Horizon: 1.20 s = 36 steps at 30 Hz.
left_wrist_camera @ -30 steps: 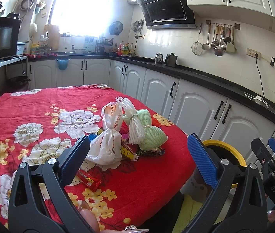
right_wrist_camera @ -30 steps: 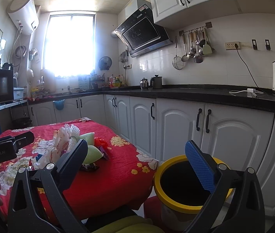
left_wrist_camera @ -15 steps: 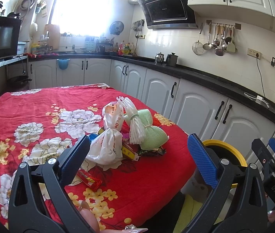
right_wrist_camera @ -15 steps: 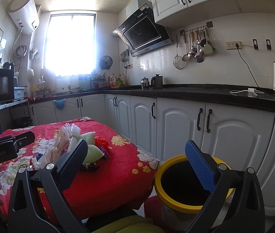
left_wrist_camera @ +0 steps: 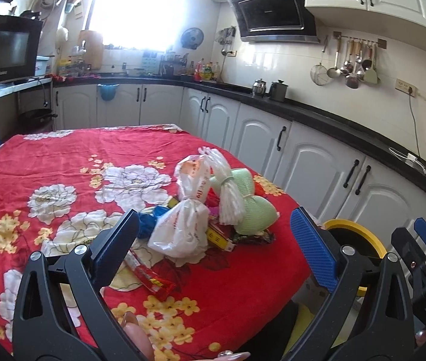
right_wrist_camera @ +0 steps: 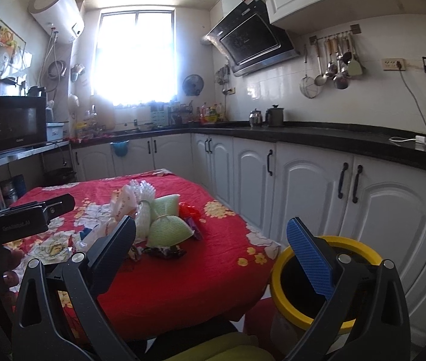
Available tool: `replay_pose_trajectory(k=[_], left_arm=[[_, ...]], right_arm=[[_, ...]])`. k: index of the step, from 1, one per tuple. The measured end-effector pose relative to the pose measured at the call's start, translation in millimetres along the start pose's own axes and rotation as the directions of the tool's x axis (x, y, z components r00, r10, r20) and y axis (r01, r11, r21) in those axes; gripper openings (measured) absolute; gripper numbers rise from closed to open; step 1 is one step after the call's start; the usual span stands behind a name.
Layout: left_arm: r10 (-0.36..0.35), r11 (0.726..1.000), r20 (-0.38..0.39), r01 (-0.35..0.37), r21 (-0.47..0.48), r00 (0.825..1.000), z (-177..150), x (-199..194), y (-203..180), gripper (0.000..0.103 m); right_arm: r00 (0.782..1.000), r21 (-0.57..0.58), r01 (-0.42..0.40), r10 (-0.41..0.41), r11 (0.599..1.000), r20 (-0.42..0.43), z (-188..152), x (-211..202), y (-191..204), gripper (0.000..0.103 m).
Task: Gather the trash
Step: 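Grasp the white plastic bag with the left tool while the right tool grasps the white fork bundle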
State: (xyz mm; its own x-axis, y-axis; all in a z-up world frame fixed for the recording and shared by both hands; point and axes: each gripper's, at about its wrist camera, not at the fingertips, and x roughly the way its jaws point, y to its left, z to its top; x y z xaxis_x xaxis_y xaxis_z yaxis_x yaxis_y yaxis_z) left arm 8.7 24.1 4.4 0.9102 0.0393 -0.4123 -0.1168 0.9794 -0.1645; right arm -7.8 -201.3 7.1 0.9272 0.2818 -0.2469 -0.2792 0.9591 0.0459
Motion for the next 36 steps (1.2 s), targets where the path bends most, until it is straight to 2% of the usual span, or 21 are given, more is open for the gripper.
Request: replay_pose_trajectory(k=[14,20,24,29,31,33,36], left_arm=[[0.109,0.992,0.0,-0.109,-0.061,0.994,14.2,13.7,46.1,0.092],[0.153,0.986,-0.011,-0.153,-0.058,0.988,16.8,22.6,60.8,0.092],[0.15,0.988,-0.038,-0.151,-0.031,0.988,16.5,35.6,68.1,0.092],[0.131,0.991,-0.106,-0.129,0.019,0.986,11.6,57.3,73.8,0.092],[0.089,0.996,-0.128,-0.088,0.015,0.988,9.7,61.8,75.4,0.092],[0.066,0.997,-0.142,-0.061,0.037,0.988,8.9,65.1,72.3,0.092],[0.022,0.998,-0.159,-0.014,0.055,0.987,7.8,70.2,67.8,0.091]], right_arm=[[0.993,-0.061,-0.104,0.101,0.993,-0.054,15.5,45.8,28.2,0.098],[0.985,-0.074,-0.153,0.146,0.985,-0.093,18.3,73.1,40.6,0.098],[0.973,-0.079,-0.194,0.182,0.978,-0.141,17.7,97.7,46.7,0.098],[0.945,-0.055,-0.261,0.244,0.964,-0.217,22.1,139.8,53.7,0.097],[0.929,-0.048,-0.289,0.268,0.956,-0.255,22.6,155.8,57.7,0.096],[0.907,-0.032,-0.318,0.294,0.948,-0.3,22.0,173.2,60.4,0.083],[0.874,-0.002,-0.351,0.327,0.936,-0.359,18.7,191.4,62.6,0.072]])
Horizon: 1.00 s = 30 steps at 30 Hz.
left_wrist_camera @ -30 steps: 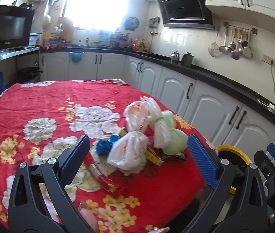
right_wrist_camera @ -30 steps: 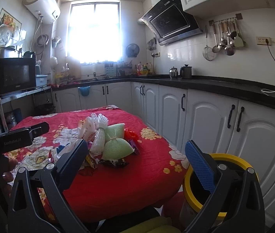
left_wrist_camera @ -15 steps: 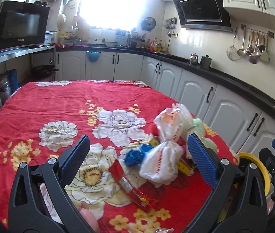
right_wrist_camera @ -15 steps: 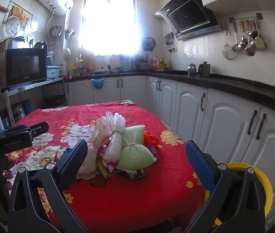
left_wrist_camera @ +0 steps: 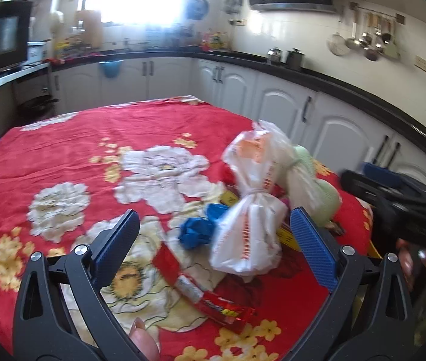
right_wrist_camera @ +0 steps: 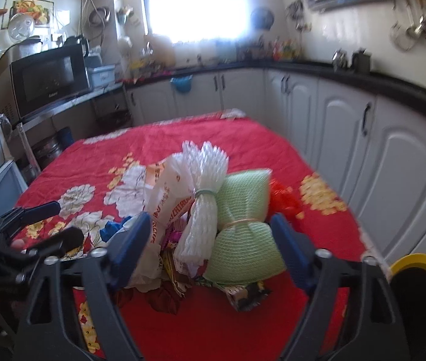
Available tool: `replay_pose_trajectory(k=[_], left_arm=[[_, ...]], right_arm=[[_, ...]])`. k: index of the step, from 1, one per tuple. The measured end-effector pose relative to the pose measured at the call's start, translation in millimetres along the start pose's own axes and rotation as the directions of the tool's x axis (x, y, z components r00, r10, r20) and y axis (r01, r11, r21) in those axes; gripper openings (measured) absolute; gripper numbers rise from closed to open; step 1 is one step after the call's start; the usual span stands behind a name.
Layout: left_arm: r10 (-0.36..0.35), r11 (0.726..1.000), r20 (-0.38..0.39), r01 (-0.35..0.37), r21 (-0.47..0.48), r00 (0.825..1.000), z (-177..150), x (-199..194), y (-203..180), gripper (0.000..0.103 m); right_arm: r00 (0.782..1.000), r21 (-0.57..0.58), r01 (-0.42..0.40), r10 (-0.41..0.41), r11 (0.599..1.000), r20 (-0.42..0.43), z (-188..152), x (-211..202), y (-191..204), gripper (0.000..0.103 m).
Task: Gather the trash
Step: 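Grasp the white plastic bag with the left tool while the right tool grasps the white fork bundle, then carry the white bag and fork bundle with both tools over the yellow bin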
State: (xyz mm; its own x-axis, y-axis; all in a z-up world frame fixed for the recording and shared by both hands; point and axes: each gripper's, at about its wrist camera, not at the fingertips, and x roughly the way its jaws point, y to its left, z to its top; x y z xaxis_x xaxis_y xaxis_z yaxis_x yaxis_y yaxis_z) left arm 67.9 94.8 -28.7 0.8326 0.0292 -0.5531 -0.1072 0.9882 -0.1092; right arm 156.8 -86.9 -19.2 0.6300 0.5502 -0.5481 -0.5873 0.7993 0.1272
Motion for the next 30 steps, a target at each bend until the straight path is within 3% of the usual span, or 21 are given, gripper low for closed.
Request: replay_pose_trajectory(k=[2,5,11,13,15,19,30], left_arm=[[-0.006,1.0,-0.021,0.007,0.022,1.0,-0.5,6.2,-3.6,0.084],[-0.022,0.999,-0.057,0.025,0.043,0.998,-1.9,15.7,-6.9,0.074],[-0.066,0.995,-0.099,0.073,0.074,0.993,-2.3,28.2,-14.2,0.073],[-0.073,0.993,-0.118,0.084,0.085,0.99,-3.3,33.1,-18.9,0.073],[-0.075,0.991,-0.138,0.089,0.102,0.988,-5.0,38.5,-23.9,0.066],[-0.064,0.99,-0.175,0.085,0.115,0.982,-9.5,48.8,-29.5,0.058],[-0.056,0.992,-0.185,0.076,0.104,0.981,-14.2,49.2,-27.8,0.02]], right_arm=[[0.999,0.026,-0.03,0.031,0.999,-0.042,3.0,13.3,-5.1,0.069],[0.993,0.062,-0.066,0.071,0.996,-0.092,5.1,28.0,-11.7,0.056],[0.986,0.085,-0.093,0.104,0.992,-0.13,6.4,44.1,-11.4,0.043],[0.983,0.09,-0.101,0.113,0.991,-0.147,6.2,48.9,-11.3,0.033],[0.979,0.112,-0.109,0.126,0.988,-0.16,4.2,51.9,-13.3,0.02],[0.981,0.117,-0.115,0.131,0.986,-0.142,2.6,47.6,-15.8,0.017],[0.989,0.164,-0.118,0.13,0.979,-0.068,-2.6,14.2,-29.3,0.016]])
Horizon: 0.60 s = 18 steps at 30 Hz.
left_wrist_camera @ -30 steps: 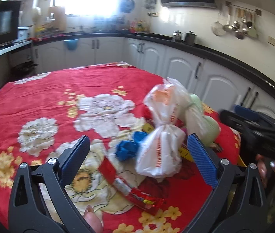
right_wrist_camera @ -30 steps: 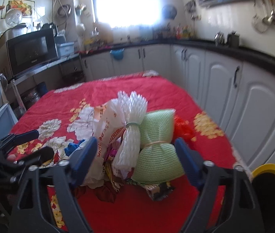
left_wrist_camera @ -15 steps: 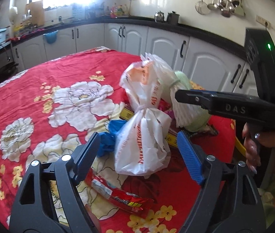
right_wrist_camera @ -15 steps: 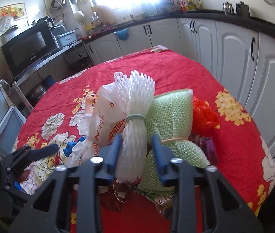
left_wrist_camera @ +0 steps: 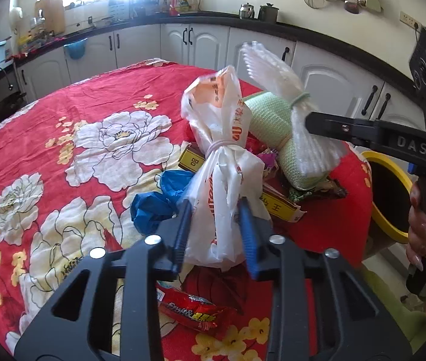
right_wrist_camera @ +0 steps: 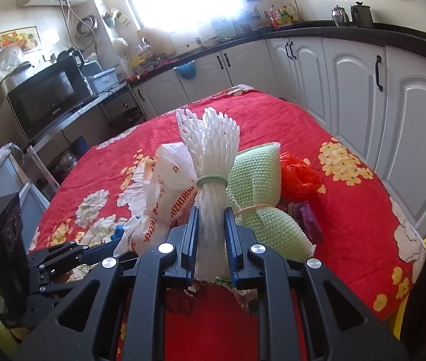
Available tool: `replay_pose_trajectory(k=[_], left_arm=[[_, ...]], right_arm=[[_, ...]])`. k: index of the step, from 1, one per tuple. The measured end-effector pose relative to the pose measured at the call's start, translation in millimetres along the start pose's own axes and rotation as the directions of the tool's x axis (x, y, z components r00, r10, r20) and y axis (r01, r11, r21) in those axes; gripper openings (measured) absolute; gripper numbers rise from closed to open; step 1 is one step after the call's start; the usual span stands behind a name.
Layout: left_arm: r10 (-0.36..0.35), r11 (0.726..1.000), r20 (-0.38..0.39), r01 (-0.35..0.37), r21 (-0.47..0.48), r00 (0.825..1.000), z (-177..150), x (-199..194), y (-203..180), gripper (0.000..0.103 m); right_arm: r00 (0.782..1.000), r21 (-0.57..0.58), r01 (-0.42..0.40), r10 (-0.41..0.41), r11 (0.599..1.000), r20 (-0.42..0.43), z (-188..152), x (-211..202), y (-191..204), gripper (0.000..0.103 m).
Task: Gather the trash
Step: 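Carry the white bag and fork bundle with both tools over the yellow bin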
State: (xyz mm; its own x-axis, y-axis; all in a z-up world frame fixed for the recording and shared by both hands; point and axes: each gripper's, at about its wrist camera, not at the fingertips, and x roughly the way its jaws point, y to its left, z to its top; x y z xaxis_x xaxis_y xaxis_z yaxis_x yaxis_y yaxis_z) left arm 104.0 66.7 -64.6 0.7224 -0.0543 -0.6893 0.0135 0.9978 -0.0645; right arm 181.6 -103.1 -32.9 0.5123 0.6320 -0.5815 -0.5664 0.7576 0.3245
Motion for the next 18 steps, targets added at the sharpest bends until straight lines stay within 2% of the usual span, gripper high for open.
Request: replay_pose_trajectory(k=[6,18], left_arm=[[-0.028,0.999,0.03,0.029,-0.024,0.999,3.3,-13.8,1.6,0.014],[-0.058,0.998,0.112,0.057,0.014,0.992,22.8,-42.4,-24.9,0.014]], right_arm=[[0.999,0.012,0.009,-0.01,1.0,0.04,-5.1,-25.4,-5.8,0.016],[0.996,0.032,0.049,-0.051,0.998,0.079,-17.8,-66.2,-19.4,0.016]])
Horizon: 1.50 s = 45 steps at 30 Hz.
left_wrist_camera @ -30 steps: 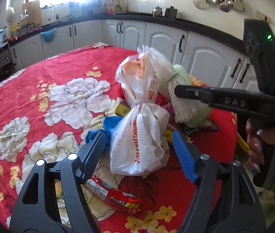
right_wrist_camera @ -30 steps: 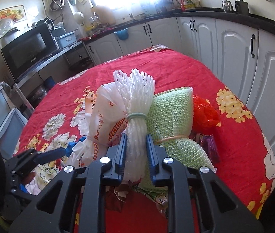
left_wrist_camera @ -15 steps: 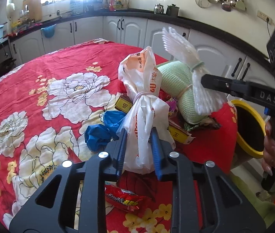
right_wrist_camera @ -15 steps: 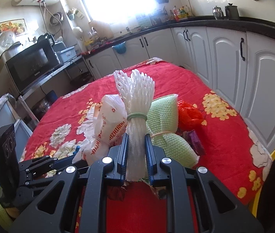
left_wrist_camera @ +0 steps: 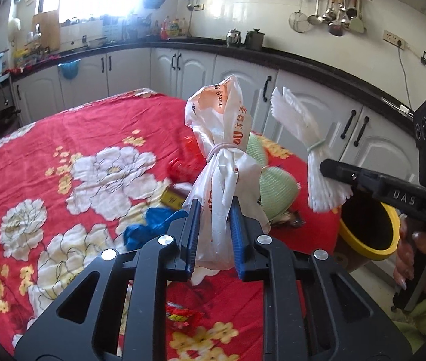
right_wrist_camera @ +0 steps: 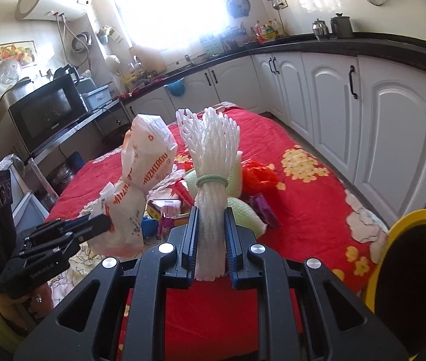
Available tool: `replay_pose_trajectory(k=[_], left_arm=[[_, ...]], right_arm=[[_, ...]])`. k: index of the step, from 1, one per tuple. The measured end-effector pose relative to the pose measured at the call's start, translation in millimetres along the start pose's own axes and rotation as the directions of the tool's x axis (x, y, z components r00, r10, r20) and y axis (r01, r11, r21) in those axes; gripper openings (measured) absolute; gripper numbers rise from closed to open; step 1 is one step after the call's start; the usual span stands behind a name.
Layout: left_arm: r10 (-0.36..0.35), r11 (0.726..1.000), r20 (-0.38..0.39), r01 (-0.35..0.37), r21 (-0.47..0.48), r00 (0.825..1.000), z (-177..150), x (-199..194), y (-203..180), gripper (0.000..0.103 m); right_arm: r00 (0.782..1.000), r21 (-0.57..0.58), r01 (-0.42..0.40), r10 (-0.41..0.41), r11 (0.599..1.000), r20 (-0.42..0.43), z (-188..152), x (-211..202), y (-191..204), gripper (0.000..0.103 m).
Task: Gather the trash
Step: 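Carry the white bag and fork bundle with both tools over the yellow bin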
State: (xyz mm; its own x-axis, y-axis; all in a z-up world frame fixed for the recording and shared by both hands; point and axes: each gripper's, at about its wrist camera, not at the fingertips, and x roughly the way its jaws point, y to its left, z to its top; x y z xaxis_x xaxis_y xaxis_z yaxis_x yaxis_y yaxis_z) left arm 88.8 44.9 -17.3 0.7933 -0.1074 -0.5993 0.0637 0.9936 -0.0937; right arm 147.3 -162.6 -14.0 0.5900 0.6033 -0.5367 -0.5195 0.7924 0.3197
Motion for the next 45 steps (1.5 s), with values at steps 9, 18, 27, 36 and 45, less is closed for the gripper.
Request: replay_pose_trajectory(k=[9,18,27,36,45], left_arm=[[-0.045,0.999,0.026,0.044,0.03,0.999,12.7,0.7,-32.6,0.014],[-0.099,0.994,0.038,0.097,0.052,0.994,25.2,8.8,-63.1,0.014],[-0.161,0.984,0.018,0.159,0.082,0.987,28.0,23.0,-97.0,0.014],[-0.222,0.968,-0.022,0.223,0.116,0.975,25.5,38.3,-137.8,0.014],[-0.272,0.949,-0.07,0.279,0.144,0.96,21.2,55.5,-172.3,0.014]], right_arm=[[0.999,0.024,0.032,-0.033,0.999,0.032,-3.3,-26.6,-18.3,0.016],[0.994,0.055,0.086,-0.09,0.995,0.059,-8.4,-53.7,-41.3,0.016],[0.983,0.116,0.152,-0.162,0.982,0.081,-16.1,-83.2,-80.5,0.016],[0.968,0.182,0.211,-0.231,0.96,0.097,-29.5,-107.9,-113.9,0.016],[0.949,0.234,0.273,-0.301,0.933,0.095,-43.0,-126.5,-140.7,0.016]])
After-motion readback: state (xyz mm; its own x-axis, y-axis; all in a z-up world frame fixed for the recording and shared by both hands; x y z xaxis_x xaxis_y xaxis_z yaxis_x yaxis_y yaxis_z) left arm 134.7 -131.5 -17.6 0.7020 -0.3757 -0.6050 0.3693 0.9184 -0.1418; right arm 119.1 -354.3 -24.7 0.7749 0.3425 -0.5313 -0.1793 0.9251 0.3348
